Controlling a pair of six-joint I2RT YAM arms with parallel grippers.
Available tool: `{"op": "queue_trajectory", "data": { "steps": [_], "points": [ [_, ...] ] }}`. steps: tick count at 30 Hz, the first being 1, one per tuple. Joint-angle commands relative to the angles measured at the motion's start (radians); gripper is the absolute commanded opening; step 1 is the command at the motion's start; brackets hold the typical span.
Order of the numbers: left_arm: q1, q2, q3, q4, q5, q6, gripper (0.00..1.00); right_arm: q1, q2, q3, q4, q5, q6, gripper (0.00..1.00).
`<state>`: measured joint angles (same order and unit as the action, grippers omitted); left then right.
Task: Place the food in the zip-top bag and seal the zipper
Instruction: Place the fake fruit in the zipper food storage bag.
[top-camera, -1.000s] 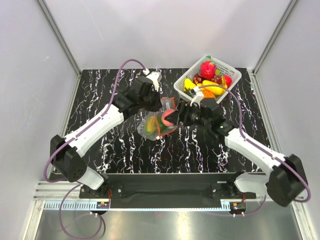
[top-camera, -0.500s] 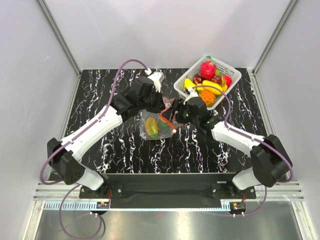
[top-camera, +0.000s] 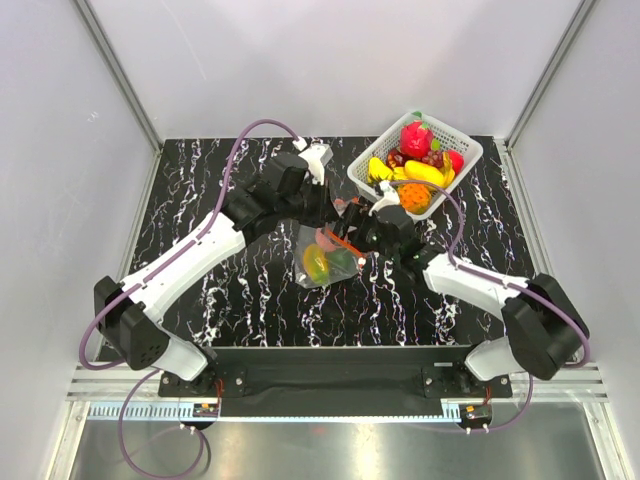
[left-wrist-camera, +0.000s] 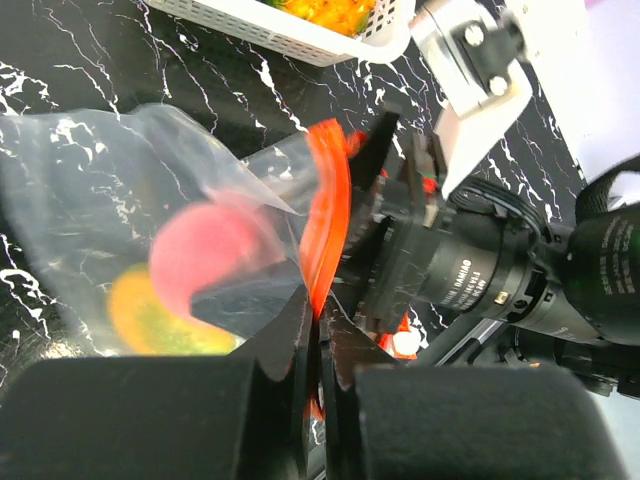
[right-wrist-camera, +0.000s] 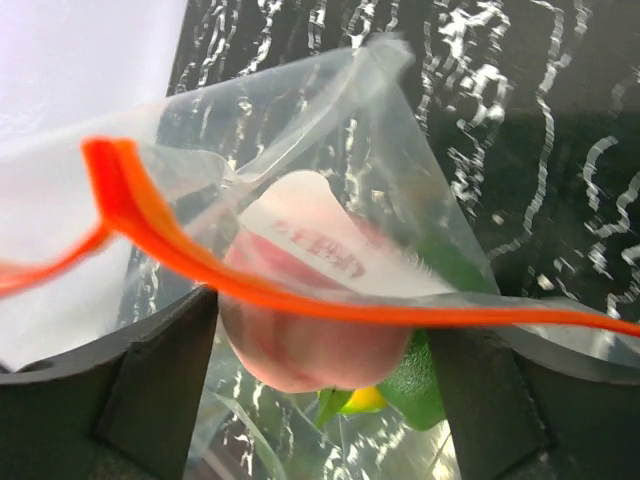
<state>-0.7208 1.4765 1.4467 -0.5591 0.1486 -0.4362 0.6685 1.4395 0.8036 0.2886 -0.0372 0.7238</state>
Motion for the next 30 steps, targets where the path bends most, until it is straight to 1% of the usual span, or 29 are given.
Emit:
{"op": "queue_trajectory", "data": {
  "steps": [1, 2, 4, 5, 7, 11, 12, 15, 19, 21, 22, 24, 26, 29, 30],
  "points": [
    [0.003, -0.033, 0.030, 0.038, 0.020, -0.001, 0.07, 0.009, -0.092, -0.041, 0.058, 0.068, 0.003, 0.91],
    [0.010, -0.036, 0.032, 0.037, 0.019, 0.001, 0.07, 0.009, -0.128, -0.052, 0.038, 0.079, -0.001, 0.93],
    [0.020, -0.042, 0.030, 0.031, 0.022, 0.004, 0.07, 0.008, -0.165, -0.064, 0.021, 0.085, -0.006, 0.94],
    [0.027, -0.042, 0.029, 0.033, 0.020, 0.005, 0.07, 0.009, -0.181, -0.078, 0.012, 0.088, -0.009, 0.97],
    [0.032, -0.047, 0.029, 0.025, 0.019, 0.011, 0.07, 0.009, -0.231, -0.083, -0.012, 0.089, -0.014, 0.97],
    [0.034, -0.050, 0.023, 0.016, 0.003, 0.022, 0.07, 0.008, -0.332, -0.084, -0.109, 0.103, -0.037, 0.93],
    [0.034, -0.050, 0.015, 0.015, -0.004, 0.027, 0.07, 0.011, -0.353, -0.086, -0.123, 0.103, -0.038, 0.89],
    [0.037, -0.048, 0.000, 0.016, -0.026, 0.033, 0.07, 0.008, -0.425, -0.083, -0.164, 0.086, -0.049, 0.83],
    [0.038, -0.047, -0.016, 0.019, -0.056, 0.039, 0.06, 0.008, -0.473, -0.031, -0.241, 0.040, -0.076, 0.81],
    [0.041, -0.048, -0.014, 0.013, -0.076, 0.047, 0.06, 0.008, -0.484, 0.017, -0.269, 0.040, -0.092, 0.83],
    [0.044, -0.053, -0.016, 0.011, -0.083, 0.050, 0.06, 0.008, -0.487, 0.029, -0.281, 0.040, -0.106, 0.91],
    [0.057, -0.061, -0.008, -0.001, -0.086, 0.057, 0.06, 0.008, -0.493, 0.063, -0.319, 0.054, -0.124, 1.00],
    [0.075, -0.074, 0.001, -0.012, -0.090, 0.073, 0.06, 0.008, -0.501, 0.087, -0.341, 0.126, -0.141, 1.00],
    [0.098, -0.076, 0.075, -0.074, -0.138, 0.120, 0.06, 0.008, -0.525, 0.101, -0.347, 0.264, -0.147, 1.00],
    [0.101, -0.067, 0.131, -0.131, -0.177, 0.134, 0.07, 0.008, -0.533, 0.105, -0.345, 0.298, -0.146, 1.00]
  ]
}}
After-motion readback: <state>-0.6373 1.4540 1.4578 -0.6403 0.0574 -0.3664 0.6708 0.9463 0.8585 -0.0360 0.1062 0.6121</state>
